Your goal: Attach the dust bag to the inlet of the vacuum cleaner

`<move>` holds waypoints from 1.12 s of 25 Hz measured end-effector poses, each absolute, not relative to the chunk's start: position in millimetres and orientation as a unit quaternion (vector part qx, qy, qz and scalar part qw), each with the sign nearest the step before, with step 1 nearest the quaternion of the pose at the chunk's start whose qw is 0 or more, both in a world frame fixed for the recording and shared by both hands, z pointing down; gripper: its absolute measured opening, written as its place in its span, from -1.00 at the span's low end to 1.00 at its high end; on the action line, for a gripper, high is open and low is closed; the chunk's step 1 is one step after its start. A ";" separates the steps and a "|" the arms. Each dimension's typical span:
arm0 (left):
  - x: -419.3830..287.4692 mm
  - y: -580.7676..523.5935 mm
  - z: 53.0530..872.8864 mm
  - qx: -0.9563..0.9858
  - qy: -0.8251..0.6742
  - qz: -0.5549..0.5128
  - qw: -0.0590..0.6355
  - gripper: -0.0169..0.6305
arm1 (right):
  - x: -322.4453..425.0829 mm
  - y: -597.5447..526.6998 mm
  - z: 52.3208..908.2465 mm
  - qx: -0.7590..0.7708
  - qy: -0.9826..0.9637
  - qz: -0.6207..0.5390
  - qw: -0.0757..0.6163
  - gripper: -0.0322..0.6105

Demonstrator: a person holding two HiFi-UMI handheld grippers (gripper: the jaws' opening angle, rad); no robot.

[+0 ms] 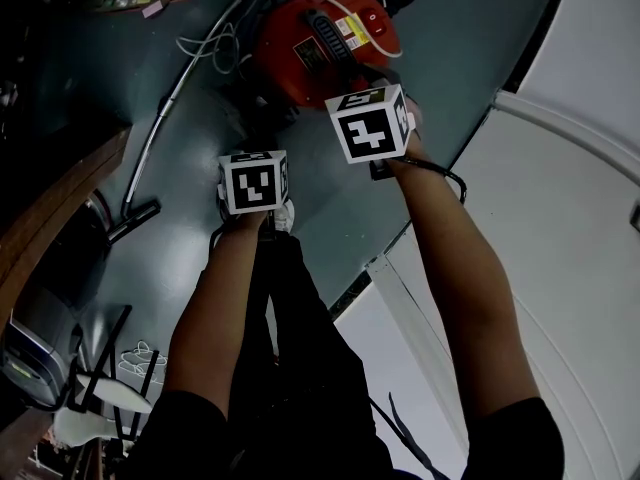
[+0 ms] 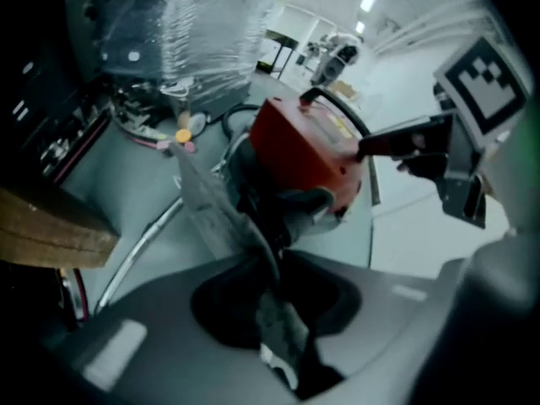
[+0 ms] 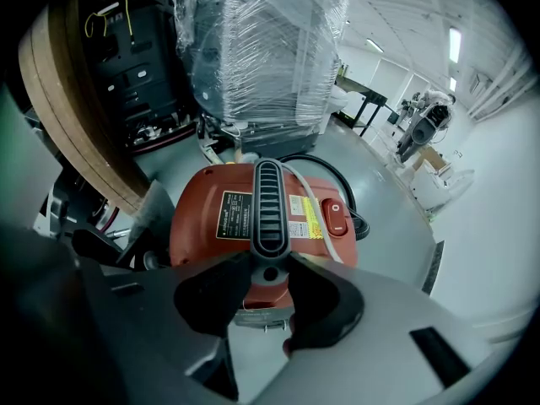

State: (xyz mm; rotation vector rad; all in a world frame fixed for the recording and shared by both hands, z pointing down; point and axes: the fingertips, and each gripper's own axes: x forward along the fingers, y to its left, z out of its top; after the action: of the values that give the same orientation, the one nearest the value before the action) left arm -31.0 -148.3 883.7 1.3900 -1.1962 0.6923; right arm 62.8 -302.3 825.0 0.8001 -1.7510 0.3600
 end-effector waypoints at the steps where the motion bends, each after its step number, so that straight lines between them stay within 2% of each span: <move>1: -30.1 -148.3 884.2 0.591 -0.503 0.285 0.562 -0.74 | 63.1 -302.5 825.1 0.339 -0.742 0.153 0.557 -0.48; 7: -36.4 -151.2 883.9 0.543 -0.501 0.137 0.660 -0.73 | 62.9 -302.1 825.5 0.339 -0.742 0.156 0.556 -0.48; 9: -35.8 -150.9 883.3 0.556 -0.498 0.147 0.649 -0.73 | 62.9 -302.2 825.0 0.338 -0.743 0.154 0.557 -0.48; 12: -29.4 -150.8 883.0 0.598 -0.491 0.231 0.590 -0.72 | 62.5 -302.6 826.5 0.339 -0.745 0.155 0.554 -0.48; 13: -28.8 -151.4 883.5 0.596 -0.492 0.234 0.590 -0.72 | 62.3 -302.8 826.9 0.338 -0.745 0.155 0.554 -0.48; 17: -34.7 -154.5 884.4 0.546 -0.499 0.148 0.657 -0.72 | 62.7 -302.5 826.4 0.340 -0.745 0.157 0.552 -0.48; 22: -23.6 -153.1 883.6 0.633 -0.468 0.302 0.537 -0.70 | 62.7 -302.9 826.3 0.341 -0.743 0.154 0.554 -0.48; 23: -23.8 -153.3 884.3 0.629 -0.470 0.300 0.542 -0.70 | 62.4 -302.6 826.6 0.341 -0.743 0.155 0.555 -0.48; 26: -30.6 -156.1 884.0 0.579 -0.483 0.203 0.625 -0.71 | 63.0 -303.0 826.1 0.341 -0.742 0.156 0.556 -0.48; 28: -31.4 -157.2 883.6 0.568 -0.482 0.178 0.643 -0.69 | 63.1 -303.9 826.2 0.345 -0.741 0.155 0.554 -0.48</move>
State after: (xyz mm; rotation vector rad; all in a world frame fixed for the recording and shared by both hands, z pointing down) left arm -31.4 -157.2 883.6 1.2951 -1.0974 0.4057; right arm 63.1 -303.9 826.2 0.8157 -1.7521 0.3671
